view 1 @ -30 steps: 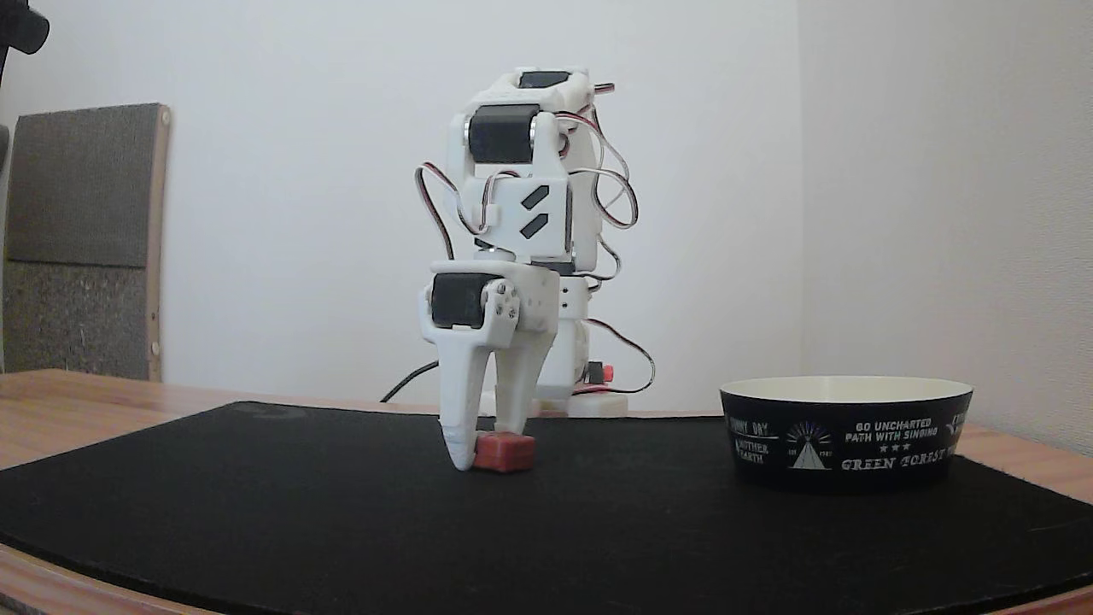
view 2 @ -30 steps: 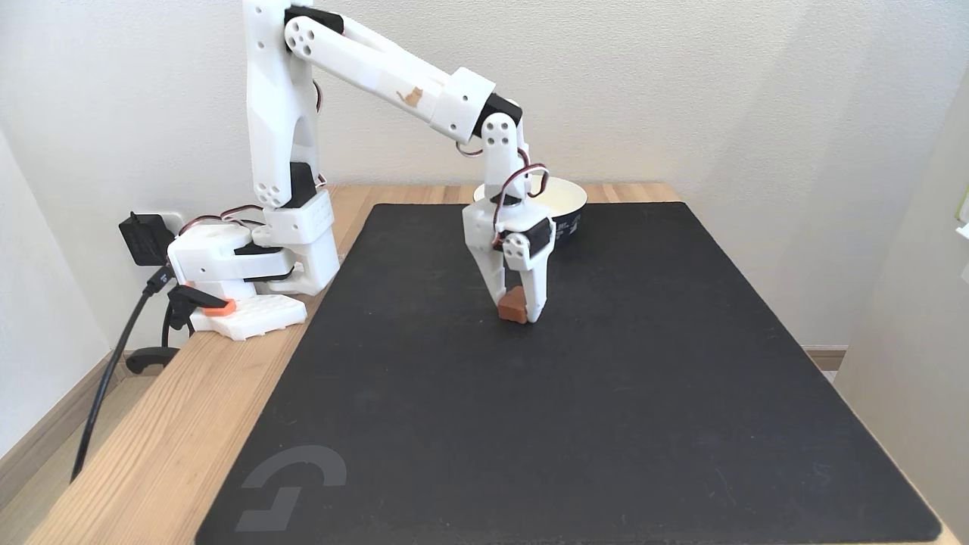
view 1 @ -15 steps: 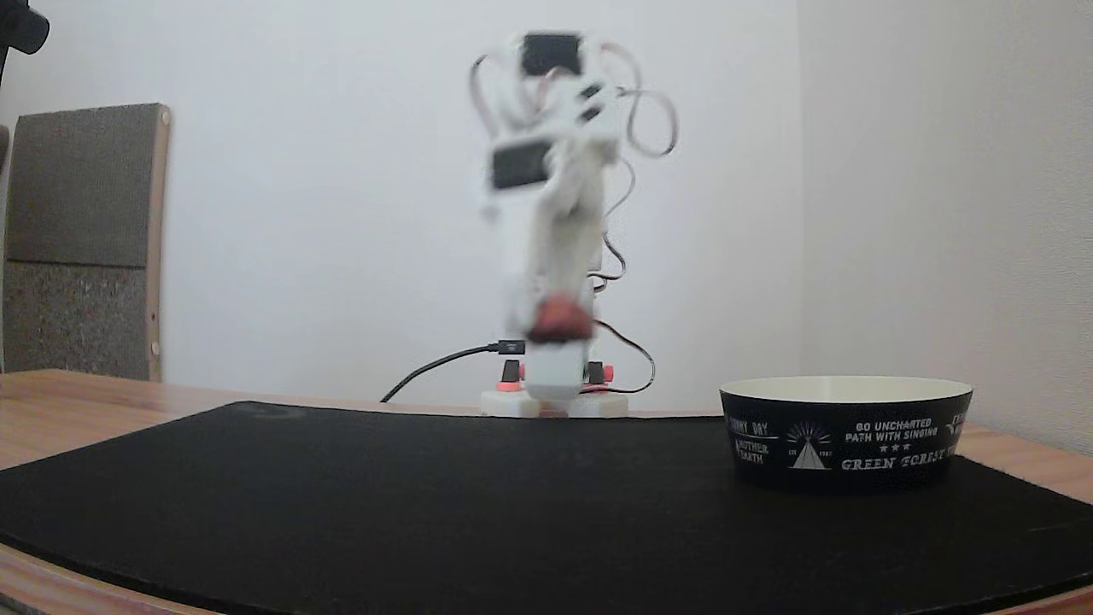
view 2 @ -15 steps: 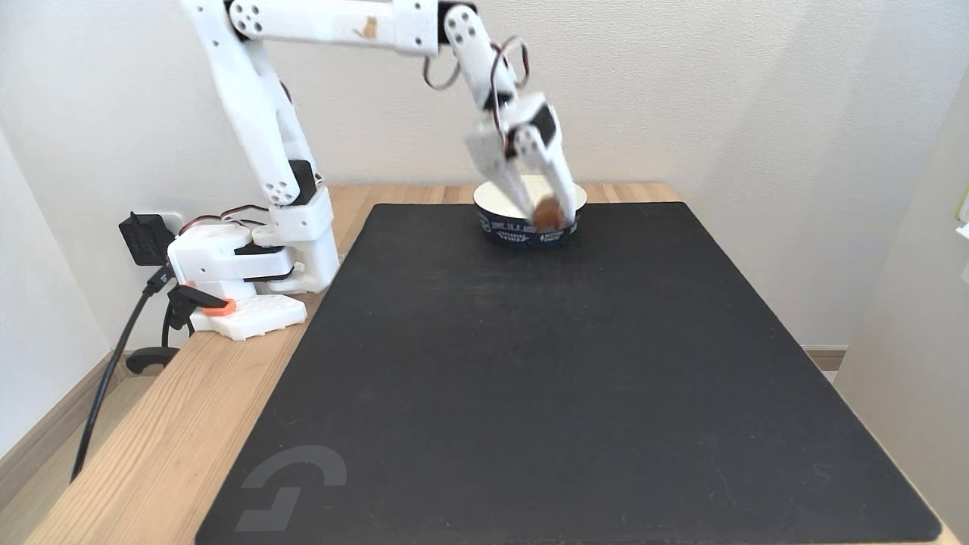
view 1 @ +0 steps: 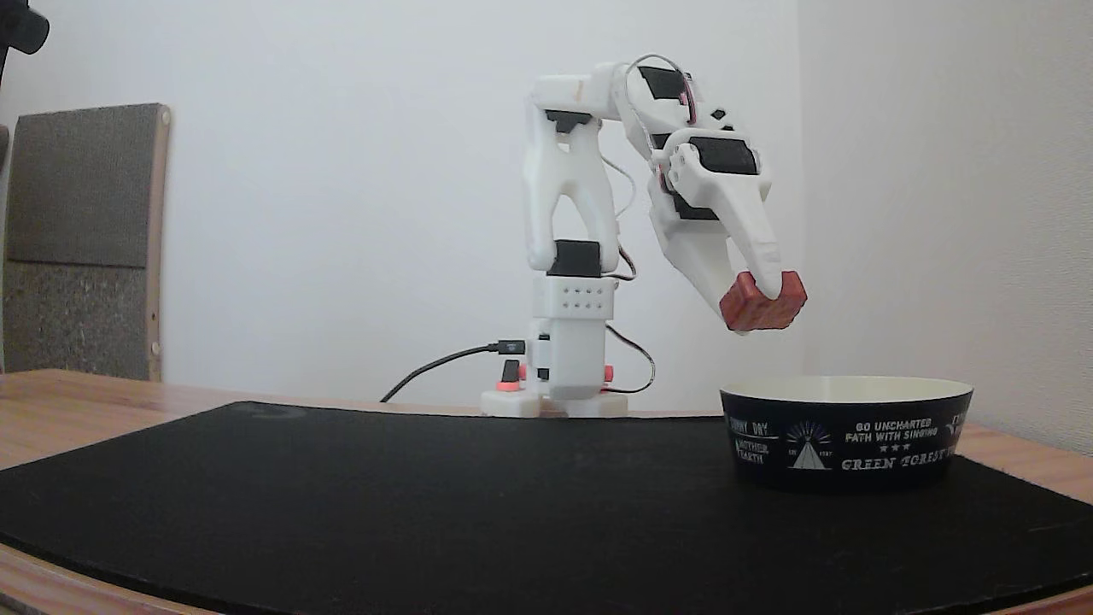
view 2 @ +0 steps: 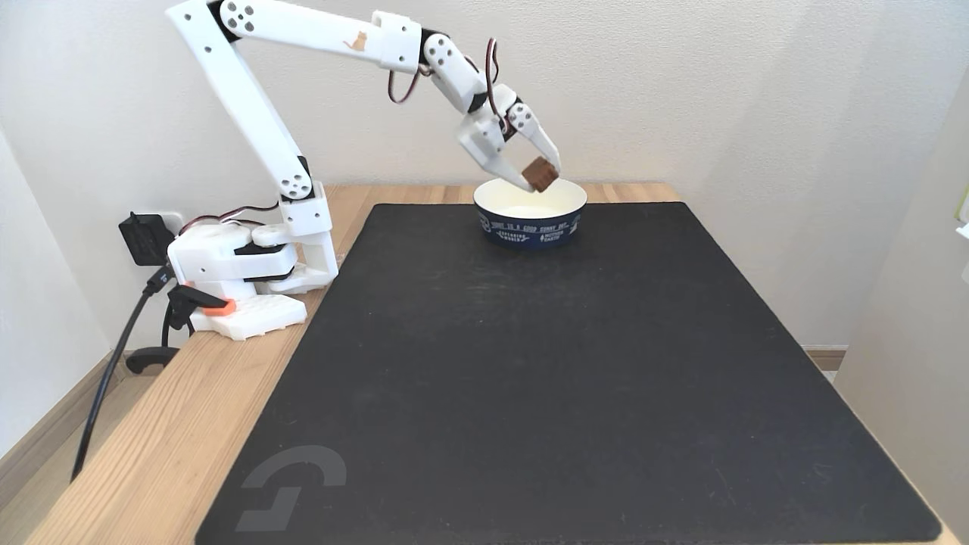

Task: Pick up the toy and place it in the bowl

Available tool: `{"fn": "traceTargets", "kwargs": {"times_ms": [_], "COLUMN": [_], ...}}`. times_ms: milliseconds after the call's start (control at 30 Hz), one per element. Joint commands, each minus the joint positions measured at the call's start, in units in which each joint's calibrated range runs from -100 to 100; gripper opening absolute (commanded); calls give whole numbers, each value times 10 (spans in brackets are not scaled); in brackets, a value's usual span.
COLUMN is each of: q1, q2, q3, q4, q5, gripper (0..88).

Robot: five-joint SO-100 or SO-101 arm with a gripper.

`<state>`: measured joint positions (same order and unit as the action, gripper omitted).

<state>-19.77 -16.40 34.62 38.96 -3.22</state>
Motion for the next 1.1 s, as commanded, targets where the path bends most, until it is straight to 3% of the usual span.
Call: {"fn": "traceTargets", "kwargs": {"times_ms": [0, 67, 200, 267, 333, 367, 400, 500, 833, 1067], "q1": [-3, 1, 13, 27, 43, 59, 67, 76, 81, 81], "q2": [-25, -28, -39, -65, -104, -153, -179, -267, -647, -836], "q3": [9, 9, 11, 19, 41, 75, 96, 189, 575, 647], "q4": [-19, -20, -15, -14, -17, -19, -19, -20, -11, 98], "q5": [3, 0, -2, -2, -2, -2, -2, -2, -2, -1], "gripper": [380, 430, 402, 322, 186, 38, 3, 64, 62, 63]}}
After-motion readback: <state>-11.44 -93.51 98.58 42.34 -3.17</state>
